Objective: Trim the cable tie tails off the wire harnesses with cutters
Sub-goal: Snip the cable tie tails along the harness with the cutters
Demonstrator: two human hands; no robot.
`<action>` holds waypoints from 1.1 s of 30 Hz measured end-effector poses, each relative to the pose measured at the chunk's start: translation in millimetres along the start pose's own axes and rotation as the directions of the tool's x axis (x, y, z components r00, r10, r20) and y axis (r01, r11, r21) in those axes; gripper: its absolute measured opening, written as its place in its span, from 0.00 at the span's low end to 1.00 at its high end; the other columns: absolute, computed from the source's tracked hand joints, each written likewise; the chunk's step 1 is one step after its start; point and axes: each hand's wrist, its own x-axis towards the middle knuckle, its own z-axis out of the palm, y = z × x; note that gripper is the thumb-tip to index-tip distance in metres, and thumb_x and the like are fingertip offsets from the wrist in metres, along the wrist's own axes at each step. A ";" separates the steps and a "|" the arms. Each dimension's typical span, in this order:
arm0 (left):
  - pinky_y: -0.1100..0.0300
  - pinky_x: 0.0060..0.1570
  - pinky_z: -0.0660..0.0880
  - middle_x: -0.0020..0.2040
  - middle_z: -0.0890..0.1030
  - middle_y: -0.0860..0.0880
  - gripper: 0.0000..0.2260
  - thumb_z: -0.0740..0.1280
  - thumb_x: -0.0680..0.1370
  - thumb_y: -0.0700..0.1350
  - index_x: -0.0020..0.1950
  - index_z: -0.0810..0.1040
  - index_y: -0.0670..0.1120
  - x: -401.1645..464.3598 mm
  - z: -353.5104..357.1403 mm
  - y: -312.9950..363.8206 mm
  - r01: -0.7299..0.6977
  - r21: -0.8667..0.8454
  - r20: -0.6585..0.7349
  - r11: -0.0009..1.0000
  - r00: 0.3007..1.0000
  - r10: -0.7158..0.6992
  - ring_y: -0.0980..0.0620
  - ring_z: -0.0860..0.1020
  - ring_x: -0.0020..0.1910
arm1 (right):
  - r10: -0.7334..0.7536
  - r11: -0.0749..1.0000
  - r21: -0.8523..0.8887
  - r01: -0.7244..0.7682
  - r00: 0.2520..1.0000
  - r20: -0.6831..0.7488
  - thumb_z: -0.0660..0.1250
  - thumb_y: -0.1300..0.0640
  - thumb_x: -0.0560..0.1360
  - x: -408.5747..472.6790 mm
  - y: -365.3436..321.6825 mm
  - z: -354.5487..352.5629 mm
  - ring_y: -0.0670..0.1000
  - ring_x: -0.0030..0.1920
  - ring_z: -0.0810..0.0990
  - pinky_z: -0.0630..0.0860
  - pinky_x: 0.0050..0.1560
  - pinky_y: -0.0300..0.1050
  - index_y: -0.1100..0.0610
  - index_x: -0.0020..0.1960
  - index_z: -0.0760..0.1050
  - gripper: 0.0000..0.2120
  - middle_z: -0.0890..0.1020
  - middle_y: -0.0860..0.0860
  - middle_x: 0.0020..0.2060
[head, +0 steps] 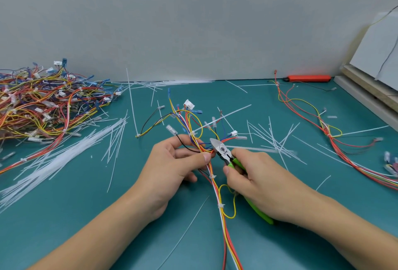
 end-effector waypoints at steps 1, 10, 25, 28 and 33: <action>0.62 0.30 0.74 0.49 0.88 0.42 0.16 0.77 0.68 0.43 0.53 0.79 0.44 0.1 0.0 -0.2 0.001 -0.001 0.001 1.000 1.000 -0.001 0.48 0.84 0.39 | 0.000 1.000 0.000 0.000 1.000 0.000 0.61 0.46 0.82 -0.5 -0.8 -0.6 0.53 0.33 0.67 0.70 0.39 0.54 0.59 0.43 0.67 0.16 0.78 0.55 0.35; 0.63 0.30 0.74 0.49 0.88 0.42 0.16 0.77 0.68 0.43 0.54 0.79 0.43 -0.1 -0.5 -0.3 0.001 -0.001 0.003 1.000 1.000 -0.001 0.48 0.84 0.39 | 0.002 0.998 0.062 0.002 0.998 -0.062 0.64 0.47 0.79 0.8 0.7 -0.2 0.55 0.36 0.73 0.74 0.41 0.56 0.57 0.41 0.68 0.15 0.78 0.54 0.34; 0.63 0.30 0.74 0.46 0.88 0.42 0.15 0.78 0.68 0.42 0.52 0.80 0.43 -0.7 -0.3 -0.8 -0.001 0.007 0.004 1.000 1.000 0.001 0.49 0.83 0.39 | -0.051 0.998 0.035 0.055 0.992 -0.112 0.62 0.33 0.70 1.0 7.6 4.6 0.46 0.32 0.69 0.68 0.34 0.45 0.48 0.37 0.68 0.18 0.73 0.46 0.30; 0.63 0.30 0.74 0.47 0.88 0.42 0.15 0.77 0.68 0.42 0.52 0.80 0.44 -0.5 0.1 -0.2 0.001 0.008 0.005 1.000 1.000 -0.001 0.49 0.83 0.39 | -0.053 0.998 0.023 0.056 0.993 -0.107 0.61 0.34 0.70 1.9 8.5 4.9 0.46 0.33 0.70 0.67 0.34 0.44 0.48 0.37 0.67 0.18 0.73 0.46 0.31; 0.63 0.30 0.74 0.47 0.88 0.41 0.16 0.77 0.68 0.42 0.53 0.80 0.43 -1.0 0.1 0.6 0.004 0.004 0.003 1.000 1.000 -0.004 0.48 0.84 0.39 | -0.048 0.999 -0.007 0.047 0.995 -0.090 0.64 0.41 0.77 1.5 8.4 5.7 0.46 0.35 0.70 0.66 0.34 0.42 0.49 0.38 0.66 0.16 0.74 0.45 0.32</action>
